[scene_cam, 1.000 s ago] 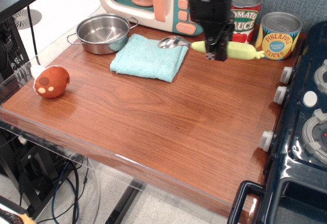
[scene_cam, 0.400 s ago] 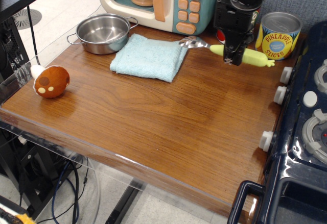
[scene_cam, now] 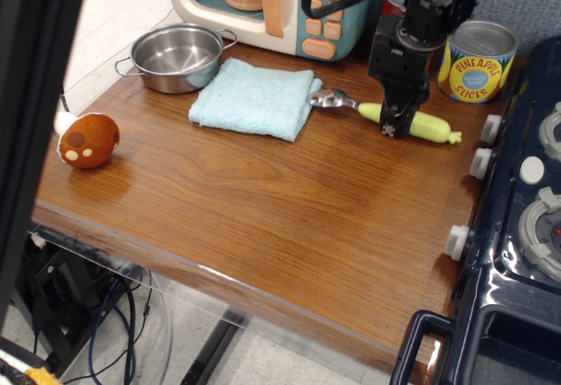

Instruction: Put the spoon to the right of the napkin with the metal part of the spoon facing it.

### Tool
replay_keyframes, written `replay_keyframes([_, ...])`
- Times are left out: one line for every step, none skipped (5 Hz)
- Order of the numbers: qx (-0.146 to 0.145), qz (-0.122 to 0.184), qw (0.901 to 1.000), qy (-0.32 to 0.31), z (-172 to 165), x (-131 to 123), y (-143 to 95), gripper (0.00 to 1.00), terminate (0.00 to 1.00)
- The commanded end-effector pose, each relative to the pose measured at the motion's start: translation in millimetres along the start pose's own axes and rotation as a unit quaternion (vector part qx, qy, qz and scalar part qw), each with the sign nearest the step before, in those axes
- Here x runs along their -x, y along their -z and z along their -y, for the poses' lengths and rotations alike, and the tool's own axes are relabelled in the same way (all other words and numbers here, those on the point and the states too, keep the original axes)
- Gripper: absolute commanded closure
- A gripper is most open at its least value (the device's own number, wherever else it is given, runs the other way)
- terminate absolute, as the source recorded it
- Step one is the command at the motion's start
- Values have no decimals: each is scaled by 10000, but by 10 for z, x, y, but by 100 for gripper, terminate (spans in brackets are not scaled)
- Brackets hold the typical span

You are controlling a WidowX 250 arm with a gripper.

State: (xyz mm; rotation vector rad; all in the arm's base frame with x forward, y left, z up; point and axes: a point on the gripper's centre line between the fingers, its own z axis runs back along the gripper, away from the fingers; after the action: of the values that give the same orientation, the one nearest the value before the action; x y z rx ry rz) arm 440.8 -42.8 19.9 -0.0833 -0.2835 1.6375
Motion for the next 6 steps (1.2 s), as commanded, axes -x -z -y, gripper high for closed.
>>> replay_keyframes([40,-41,10000,-9,98,-163,-97,0,0])
replay_keyframes([53,-34,10000,-74,99,-197,-140,0,0])
replay_keyframes([140,-49,9998,-136,134,-239,-229,0,0])
replay_keyframes([255,-115,9993,-262,160,-284,-385,0,0])
replay_keyframes([463,-125,9981,-395,185,-309,-633,0,0])
replay_keyframes([541,-449,9958,-590,206,-379,-886,0,0])
